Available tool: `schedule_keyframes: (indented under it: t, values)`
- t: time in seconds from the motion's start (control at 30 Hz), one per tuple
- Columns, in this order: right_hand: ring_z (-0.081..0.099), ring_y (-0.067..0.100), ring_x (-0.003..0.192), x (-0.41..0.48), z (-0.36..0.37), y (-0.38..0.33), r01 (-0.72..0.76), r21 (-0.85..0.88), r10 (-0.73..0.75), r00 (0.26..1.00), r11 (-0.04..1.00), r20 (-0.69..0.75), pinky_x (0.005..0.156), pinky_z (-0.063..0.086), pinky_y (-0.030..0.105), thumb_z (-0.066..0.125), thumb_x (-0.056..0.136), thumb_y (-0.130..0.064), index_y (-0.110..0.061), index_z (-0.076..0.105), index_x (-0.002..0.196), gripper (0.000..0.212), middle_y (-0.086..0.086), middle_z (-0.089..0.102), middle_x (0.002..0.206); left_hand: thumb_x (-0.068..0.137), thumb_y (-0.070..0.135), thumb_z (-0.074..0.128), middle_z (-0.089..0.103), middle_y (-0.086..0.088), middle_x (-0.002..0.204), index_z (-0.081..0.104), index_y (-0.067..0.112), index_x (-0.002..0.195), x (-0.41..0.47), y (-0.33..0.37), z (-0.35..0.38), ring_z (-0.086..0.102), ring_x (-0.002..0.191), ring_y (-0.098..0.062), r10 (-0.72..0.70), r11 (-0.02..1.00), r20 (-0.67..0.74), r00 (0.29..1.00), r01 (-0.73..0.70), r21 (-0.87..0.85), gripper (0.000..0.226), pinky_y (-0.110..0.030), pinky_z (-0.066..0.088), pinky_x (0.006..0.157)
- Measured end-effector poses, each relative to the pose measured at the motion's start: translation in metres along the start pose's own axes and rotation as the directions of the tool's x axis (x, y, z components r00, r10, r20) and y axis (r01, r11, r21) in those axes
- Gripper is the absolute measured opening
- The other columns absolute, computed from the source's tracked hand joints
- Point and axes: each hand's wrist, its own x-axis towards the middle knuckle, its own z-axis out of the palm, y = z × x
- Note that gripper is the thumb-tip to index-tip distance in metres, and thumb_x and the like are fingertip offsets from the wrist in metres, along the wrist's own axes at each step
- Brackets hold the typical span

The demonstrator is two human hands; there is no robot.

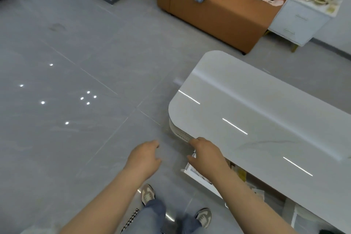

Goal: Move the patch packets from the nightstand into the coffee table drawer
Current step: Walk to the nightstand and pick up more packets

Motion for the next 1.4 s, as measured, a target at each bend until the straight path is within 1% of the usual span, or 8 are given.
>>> schedule_keyframes:
  t: [0.13,0.37,0.47,0.63,0.87,1.1,1.23,1.4]
  values:
    - [0.053,0.022,0.112,0.028,-0.01,-0.052,0.044,-0.018,-0.044,0.999,0.999,-0.008,0.086,0.041,0.027,0.053,0.088,-0.025,-0.02,0.048,0.135,0.048,0.004,0.055,0.125,0.088,0.028,0.057,0.055,-0.003,0.129,0.047,0.018,0.131,0.006,-0.042,-0.044,0.052,0.117,-0.02,-0.006,1.0,-0.033,0.999,0.005,-0.024,0.046,-0.025,0.041,0.092]
    - [0.054,0.021,0.111,0.075,-0.034,-0.107,0.083,-0.018,-0.083,0.996,0.996,-0.024,0.087,0.043,0.027,0.053,0.087,-0.024,-0.023,0.047,0.136,0.049,0.001,0.055,0.126,0.09,0.029,0.056,0.054,-0.001,0.129,0.045,0.019,0.133,0.029,-0.084,-0.097,0.053,0.116,-0.018,-0.021,0.997,-0.085,0.996,0.016,-0.069,0.045,-0.025,0.042,0.092]
    - [0.054,0.019,0.111,0.101,-0.051,-0.118,0.111,-0.027,-0.112,0.993,0.994,-0.04,0.087,0.041,0.025,0.053,0.089,-0.027,-0.024,0.047,0.135,0.047,-0.001,0.054,0.127,0.09,0.03,0.056,0.053,0.0,0.131,0.045,0.019,0.133,0.047,-0.09,-0.118,0.052,0.117,-0.017,-0.034,0.995,-0.105,0.994,0.024,-0.094,0.046,-0.025,0.041,0.094]
    - [0.054,0.019,0.115,0.153,-0.087,-0.131,0.148,-0.015,-0.149,0.987,0.989,-0.064,0.094,0.044,0.027,0.055,0.088,-0.026,-0.023,0.047,0.135,0.048,-0.001,0.054,0.13,0.09,0.029,0.057,0.054,0.0,0.13,0.046,0.019,0.133,0.091,-0.091,-0.16,0.053,0.117,-0.017,-0.067,0.992,-0.154,0.986,0.05,-0.114,0.045,-0.024,0.04,0.094]
    - [0.054,0.019,0.112,0.217,-0.146,-0.135,0.179,-0.028,-0.18,0.982,0.983,-0.052,0.085,0.042,0.025,0.054,0.089,-0.025,-0.023,0.045,0.137,0.048,-0.001,0.053,0.129,0.09,0.031,0.057,0.055,0.001,0.128,0.046,0.02,0.131,0.148,-0.074,-0.218,0.053,0.115,-0.017,-0.109,0.988,-0.189,0.976,0.086,-0.127,0.044,-0.025,0.042,0.093]
    - [0.056,0.017,0.112,0.276,-0.184,-0.14,0.141,0.015,-0.139,0.988,0.99,-0.07,0.086,0.043,0.024,0.055,0.089,-0.026,-0.023,0.047,0.135,0.047,-0.002,0.052,0.133,0.09,0.03,0.057,0.055,-0.001,0.128,0.046,0.019,0.131,0.203,-0.07,-0.267,0.053,0.116,-0.018,-0.088,0.99,-0.204,0.975,0.064,-0.122,0.044,-0.024,0.042,0.094]
    - [0.056,0.015,0.112,0.312,-0.203,-0.144,0.1,0.038,-0.096,0.99,0.994,-0.103,0.087,0.042,0.021,0.056,0.089,-0.028,-0.024,0.048,0.135,0.046,-0.003,0.053,0.132,0.09,0.03,0.057,0.055,0.0,0.129,0.046,0.018,0.132,0.244,-0.072,-0.295,0.053,0.117,-0.016,-0.045,0.993,-0.198,0.979,0.023,-0.114,0.044,-0.023,0.041,0.094]
    - [0.057,0.016,0.111,0.363,-0.233,-0.155,0.026,0.121,-0.009,0.989,0.992,-0.145,0.087,0.045,0.025,0.056,0.09,-0.028,-0.023,0.048,0.135,0.046,-0.002,0.054,0.13,0.091,0.031,0.057,0.055,0.001,0.13,0.046,0.019,0.132,0.304,-0.077,-0.344,0.053,0.116,-0.015,0.033,0.996,-0.187,0.982,-0.048,-0.077,0.045,-0.024,0.042,0.095]
